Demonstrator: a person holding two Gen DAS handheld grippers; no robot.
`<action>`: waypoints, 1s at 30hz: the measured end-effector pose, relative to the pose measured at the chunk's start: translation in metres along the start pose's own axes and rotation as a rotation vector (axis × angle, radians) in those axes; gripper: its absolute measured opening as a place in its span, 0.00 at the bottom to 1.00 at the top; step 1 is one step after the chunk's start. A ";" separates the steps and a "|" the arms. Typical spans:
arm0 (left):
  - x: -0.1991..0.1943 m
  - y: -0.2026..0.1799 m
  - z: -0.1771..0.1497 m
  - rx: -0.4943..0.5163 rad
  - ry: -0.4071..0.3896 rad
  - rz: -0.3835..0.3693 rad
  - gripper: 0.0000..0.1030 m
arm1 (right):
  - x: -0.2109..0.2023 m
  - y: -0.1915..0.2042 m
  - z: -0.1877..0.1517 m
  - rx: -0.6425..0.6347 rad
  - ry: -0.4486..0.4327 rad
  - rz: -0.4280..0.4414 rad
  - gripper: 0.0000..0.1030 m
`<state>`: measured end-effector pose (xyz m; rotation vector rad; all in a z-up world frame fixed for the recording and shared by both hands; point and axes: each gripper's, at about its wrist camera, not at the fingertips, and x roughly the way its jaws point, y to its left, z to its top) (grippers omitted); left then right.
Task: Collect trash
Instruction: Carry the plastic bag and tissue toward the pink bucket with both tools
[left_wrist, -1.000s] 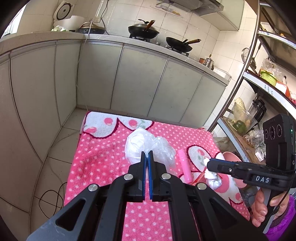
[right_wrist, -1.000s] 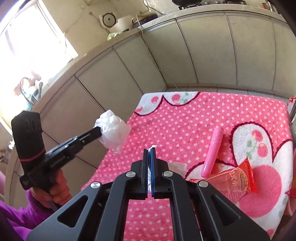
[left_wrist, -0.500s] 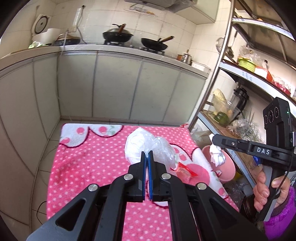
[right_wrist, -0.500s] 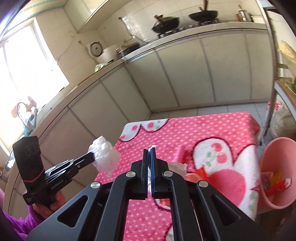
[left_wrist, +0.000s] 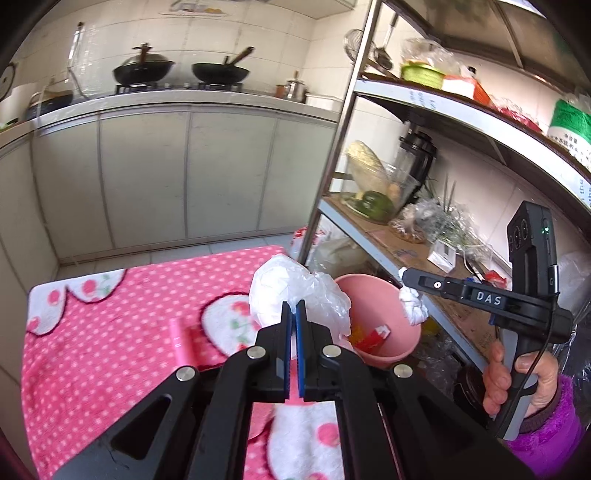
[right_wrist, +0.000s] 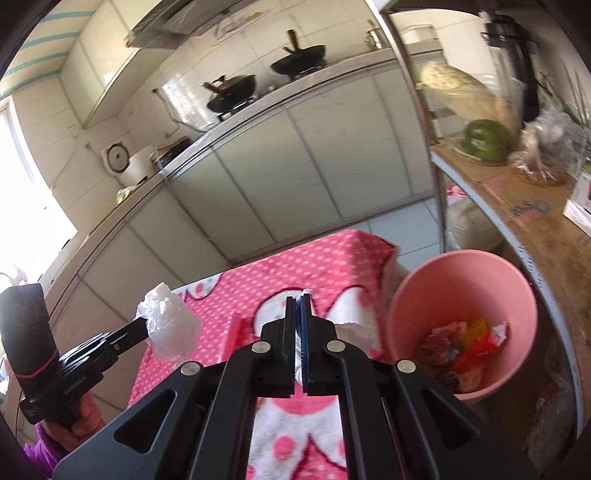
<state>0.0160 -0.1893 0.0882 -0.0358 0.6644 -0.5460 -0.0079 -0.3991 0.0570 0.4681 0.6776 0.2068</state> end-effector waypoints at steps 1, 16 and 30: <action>0.007 -0.007 0.002 0.009 0.004 -0.013 0.01 | 0.000 -0.007 0.000 0.009 -0.003 -0.013 0.02; 0.125 -0.076 0.009 0.126 0.143 -0.098 0.02 | 0.030 -0.104 -0.011 0.127 0.035 -0.161 0.02; 0.212 -0.110 -0.025 0.177 0.303 -0.113 0.02 | 0.056 -0.146 -0.025 0.184 0.081 -0.246 0.03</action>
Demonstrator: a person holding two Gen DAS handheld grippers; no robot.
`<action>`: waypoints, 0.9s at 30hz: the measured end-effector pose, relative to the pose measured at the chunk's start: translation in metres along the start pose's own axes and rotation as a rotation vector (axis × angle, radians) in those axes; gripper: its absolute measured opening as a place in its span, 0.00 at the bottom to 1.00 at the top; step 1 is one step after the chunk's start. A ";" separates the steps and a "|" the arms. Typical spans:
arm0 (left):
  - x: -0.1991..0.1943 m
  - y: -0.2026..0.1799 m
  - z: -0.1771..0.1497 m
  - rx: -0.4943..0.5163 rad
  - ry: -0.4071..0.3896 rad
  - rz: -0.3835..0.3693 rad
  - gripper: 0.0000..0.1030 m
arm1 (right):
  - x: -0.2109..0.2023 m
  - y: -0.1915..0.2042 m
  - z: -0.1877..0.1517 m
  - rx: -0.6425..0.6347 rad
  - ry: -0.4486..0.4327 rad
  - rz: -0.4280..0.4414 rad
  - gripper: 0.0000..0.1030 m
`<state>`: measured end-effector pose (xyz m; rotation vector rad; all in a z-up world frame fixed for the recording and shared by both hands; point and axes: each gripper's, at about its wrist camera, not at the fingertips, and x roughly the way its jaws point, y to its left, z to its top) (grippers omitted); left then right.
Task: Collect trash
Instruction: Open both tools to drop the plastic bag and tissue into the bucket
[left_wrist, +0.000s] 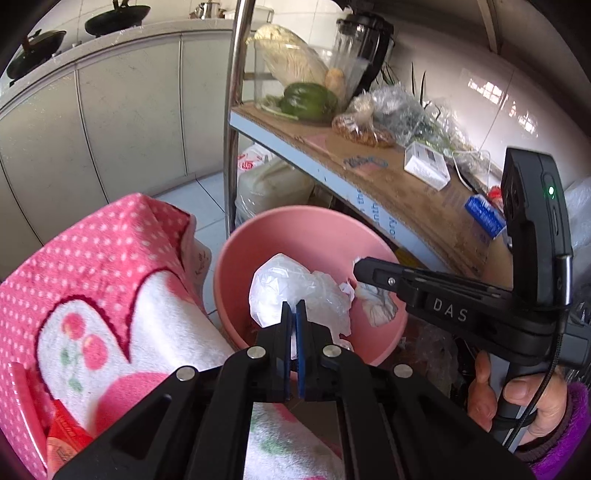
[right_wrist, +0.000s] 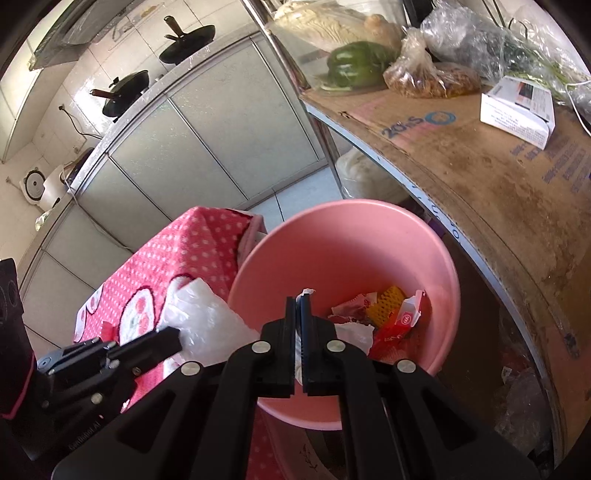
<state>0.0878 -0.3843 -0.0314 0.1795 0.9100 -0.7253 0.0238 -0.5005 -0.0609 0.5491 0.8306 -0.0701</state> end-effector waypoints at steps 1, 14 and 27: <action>0.003 -0.001 -0.002 0.001 0.008 0.000 0.02 | 0.002 -0.002 -0.001 0.003 0.004 -0.001 0.03; 0.022 -0.004 -0.008 -0.036 0.050 -0.039 0.05 | 0.016 -0.015 -0.006 0.022 0.047 -0.058 0.04; 0.015 -0.006 -0.006 -0.050 0.037 -0.049 0.17 | 0.015 -0.016 -0.008 0.018 0.062 -0.068 0.22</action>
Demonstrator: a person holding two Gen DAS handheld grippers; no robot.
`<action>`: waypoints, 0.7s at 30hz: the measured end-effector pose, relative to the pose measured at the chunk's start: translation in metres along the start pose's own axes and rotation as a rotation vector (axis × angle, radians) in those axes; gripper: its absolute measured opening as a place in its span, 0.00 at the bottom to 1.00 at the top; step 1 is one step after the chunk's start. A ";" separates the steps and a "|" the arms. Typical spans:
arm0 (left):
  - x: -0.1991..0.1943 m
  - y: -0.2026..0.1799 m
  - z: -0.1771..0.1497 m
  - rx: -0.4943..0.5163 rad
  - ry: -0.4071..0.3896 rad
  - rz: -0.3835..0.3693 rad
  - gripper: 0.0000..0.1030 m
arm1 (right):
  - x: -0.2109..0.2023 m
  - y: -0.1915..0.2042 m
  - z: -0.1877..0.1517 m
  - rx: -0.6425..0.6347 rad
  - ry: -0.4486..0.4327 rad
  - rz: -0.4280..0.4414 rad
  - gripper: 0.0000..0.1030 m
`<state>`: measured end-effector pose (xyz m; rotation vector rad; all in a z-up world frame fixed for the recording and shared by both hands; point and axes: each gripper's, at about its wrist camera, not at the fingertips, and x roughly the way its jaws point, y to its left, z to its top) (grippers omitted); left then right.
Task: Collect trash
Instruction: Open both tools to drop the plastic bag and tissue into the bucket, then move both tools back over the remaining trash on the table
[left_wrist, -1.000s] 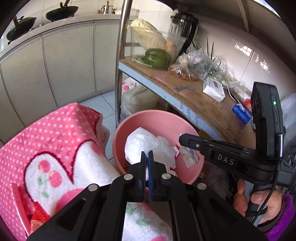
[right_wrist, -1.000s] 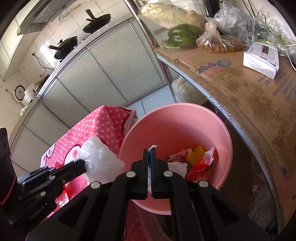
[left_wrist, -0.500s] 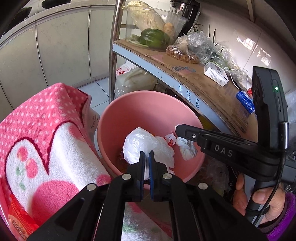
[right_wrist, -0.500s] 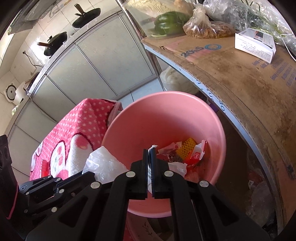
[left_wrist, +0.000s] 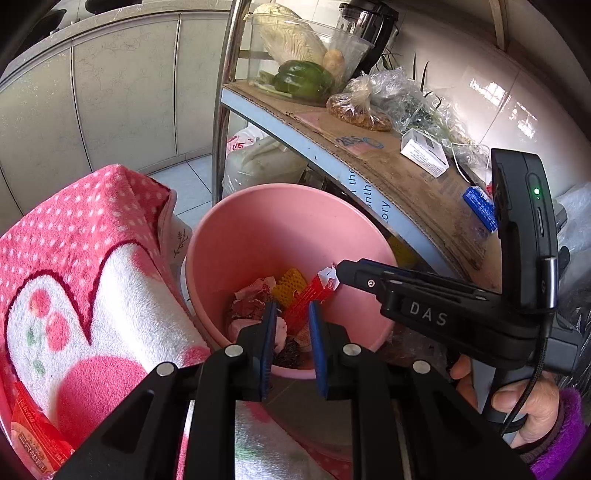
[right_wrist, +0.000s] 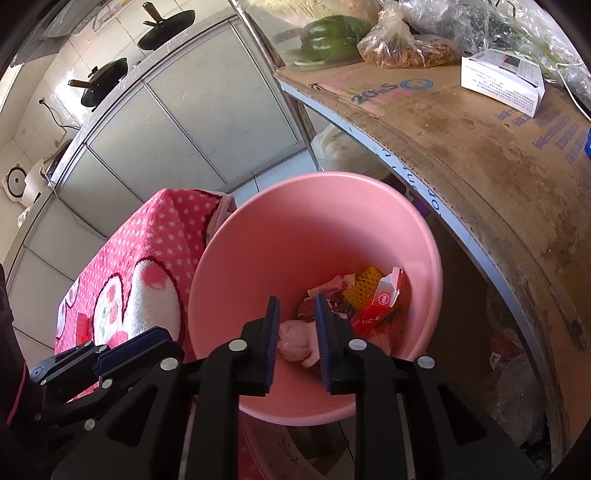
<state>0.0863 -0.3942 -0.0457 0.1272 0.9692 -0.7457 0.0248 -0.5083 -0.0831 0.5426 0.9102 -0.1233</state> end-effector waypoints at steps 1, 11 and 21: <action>-0.001 0.000 0.000 -0.002 -0.001 -0.003 0.17 | 0.000 0.000 0.000 -0.001 0.000 -0.001 0.24; -0.013 0.005 0.004 -0.046 -0.007 -0.015 0.17 | -0.011 0.007 0.002 -0.020 -0.016 -0.002 0.26; -0.050 0.007 0.011 -0.051 -0.075 -0.038 0.17 | -0.039 0.020 0.002 -0.050 -0.062 0.011 0.27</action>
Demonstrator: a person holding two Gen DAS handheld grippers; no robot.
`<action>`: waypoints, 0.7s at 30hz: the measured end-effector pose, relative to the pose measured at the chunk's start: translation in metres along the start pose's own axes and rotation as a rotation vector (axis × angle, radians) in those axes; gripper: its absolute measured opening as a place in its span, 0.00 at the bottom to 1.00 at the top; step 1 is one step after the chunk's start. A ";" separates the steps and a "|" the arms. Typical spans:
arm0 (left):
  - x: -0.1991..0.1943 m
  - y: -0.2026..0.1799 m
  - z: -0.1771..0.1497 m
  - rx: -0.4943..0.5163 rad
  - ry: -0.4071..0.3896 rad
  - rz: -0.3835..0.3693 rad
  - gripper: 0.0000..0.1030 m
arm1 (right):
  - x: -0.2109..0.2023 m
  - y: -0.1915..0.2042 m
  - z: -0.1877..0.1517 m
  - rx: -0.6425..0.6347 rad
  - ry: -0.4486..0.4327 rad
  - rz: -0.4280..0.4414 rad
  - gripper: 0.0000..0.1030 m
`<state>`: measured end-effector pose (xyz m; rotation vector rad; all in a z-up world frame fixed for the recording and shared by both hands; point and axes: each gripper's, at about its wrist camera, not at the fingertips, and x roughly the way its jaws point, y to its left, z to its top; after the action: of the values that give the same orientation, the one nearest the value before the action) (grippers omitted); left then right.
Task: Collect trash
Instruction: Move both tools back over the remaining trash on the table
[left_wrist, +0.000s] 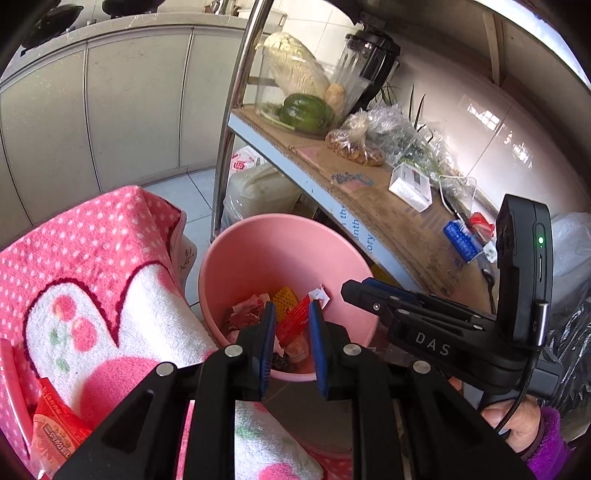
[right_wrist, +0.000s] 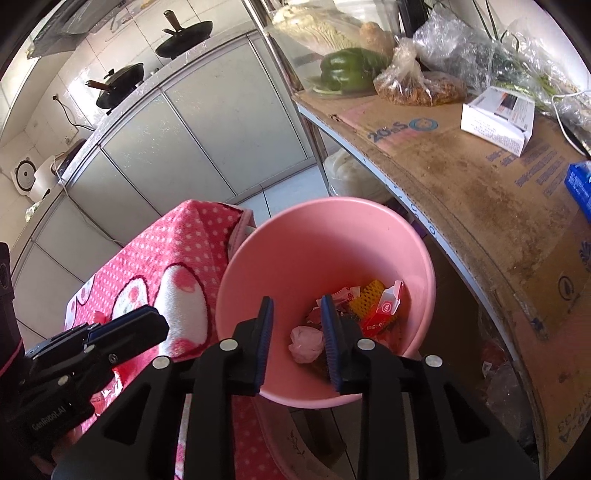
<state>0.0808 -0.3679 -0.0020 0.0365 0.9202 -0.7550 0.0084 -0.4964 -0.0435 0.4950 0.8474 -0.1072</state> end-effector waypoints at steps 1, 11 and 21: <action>-0.005 0.000 0.000 0.001 -0.008 0.000 0.17 | -0.003 0.002 0.000 -0.003 -0.005 0.003 0.27; -0.057 0.013 -0.009 -0.003 -0.056 0.065 0.17 | -0.028 0.037 -0.010 -0.058 -0.017 0.086 0.29; -0.118 0.071 -0.029 -0.096 -0.096 0.181 0.17 | -0.031 0.091 -0.030 -0.142 0.018 0.181 0.39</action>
<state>0.0595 -0.2375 0.0466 -0.0005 0.8483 -0.5398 -0.0070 -0.4061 -0.0030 0.4374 0.8176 0.1227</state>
